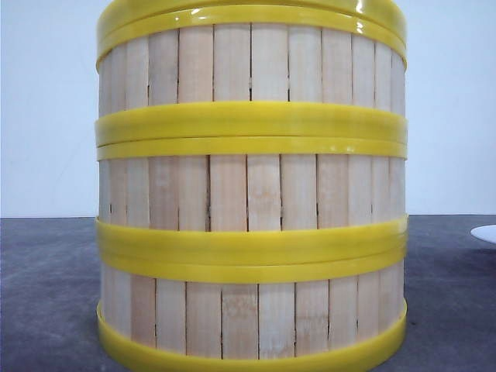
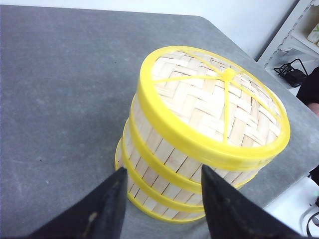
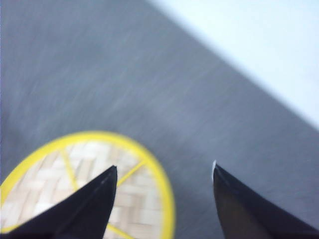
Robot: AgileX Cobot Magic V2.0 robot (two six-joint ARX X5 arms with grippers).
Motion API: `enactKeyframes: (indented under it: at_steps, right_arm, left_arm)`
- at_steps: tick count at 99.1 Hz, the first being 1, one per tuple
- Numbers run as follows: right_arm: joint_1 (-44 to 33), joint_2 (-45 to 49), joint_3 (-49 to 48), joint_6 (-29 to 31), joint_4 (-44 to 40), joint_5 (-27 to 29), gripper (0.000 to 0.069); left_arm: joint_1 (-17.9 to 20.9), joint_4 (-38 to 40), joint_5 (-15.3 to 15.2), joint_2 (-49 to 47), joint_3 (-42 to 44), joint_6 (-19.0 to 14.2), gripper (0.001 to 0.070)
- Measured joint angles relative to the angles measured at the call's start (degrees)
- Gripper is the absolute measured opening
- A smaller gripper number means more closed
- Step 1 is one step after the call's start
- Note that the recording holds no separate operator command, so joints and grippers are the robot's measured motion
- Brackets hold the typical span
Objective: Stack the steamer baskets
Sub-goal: 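Open right gripper and withdraw it from the lid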
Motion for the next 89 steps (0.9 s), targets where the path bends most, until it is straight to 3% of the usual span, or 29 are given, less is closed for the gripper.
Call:
enactKeyframes:
  at_steps: [30,69,89]
  right_arm:
    - [0.0,-13.3,-4.5,0.4,-3.0,5.1,0.037]
    - [0.0,-38.0,-38.4,8.6,6.5,10.3,0.037]
    - [0.0,-41.3,-43.9,11.7,6.6,10.2,0.037]
  left_arm:
    - [0.0,1.7,0.0,0.0,0.0,0.2,0.0275]
    - [0.0,1.3,-0.1,0.0,0.0,1.5,0.0275]
    - [0.0,1.4,-0.1,0.0,0.0,1.5,0.0254]
